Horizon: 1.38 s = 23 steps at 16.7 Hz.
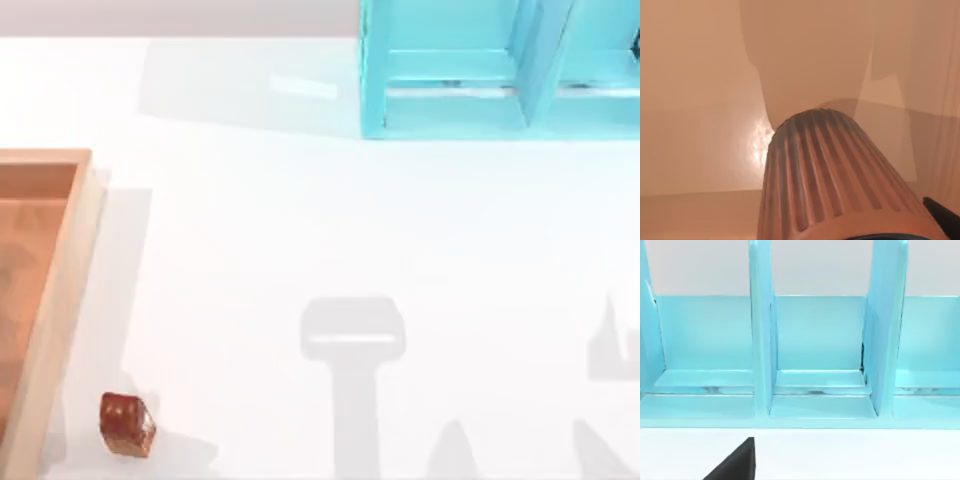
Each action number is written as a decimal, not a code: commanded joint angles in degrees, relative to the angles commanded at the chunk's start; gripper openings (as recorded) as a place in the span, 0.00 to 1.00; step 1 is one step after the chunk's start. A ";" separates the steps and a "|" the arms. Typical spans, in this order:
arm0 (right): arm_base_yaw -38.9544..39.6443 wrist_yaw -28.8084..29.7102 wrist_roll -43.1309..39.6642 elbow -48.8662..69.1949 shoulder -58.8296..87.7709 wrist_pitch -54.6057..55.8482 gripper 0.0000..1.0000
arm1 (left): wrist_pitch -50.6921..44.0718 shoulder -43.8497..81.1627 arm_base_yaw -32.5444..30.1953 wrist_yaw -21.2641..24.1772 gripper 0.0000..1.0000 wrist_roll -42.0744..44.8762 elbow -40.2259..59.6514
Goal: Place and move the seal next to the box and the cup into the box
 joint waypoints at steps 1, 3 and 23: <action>0.00 0.00 0.00 0.00 0.00 0.00 1.00 | 0.00 0.00 0.00 0.00 0.23 0.00 0.00; 0.00 0.00 0.00 0.00 0.00 0.00 1.00 | 0.00 0.00 0.00 0.00 0.38 0.00 0.00; 0.00 0.00 0.00 0.00 0.00 0.00 1.00 | -1.67 -0.54 -0.12 0.09 1.00 0.15 1.46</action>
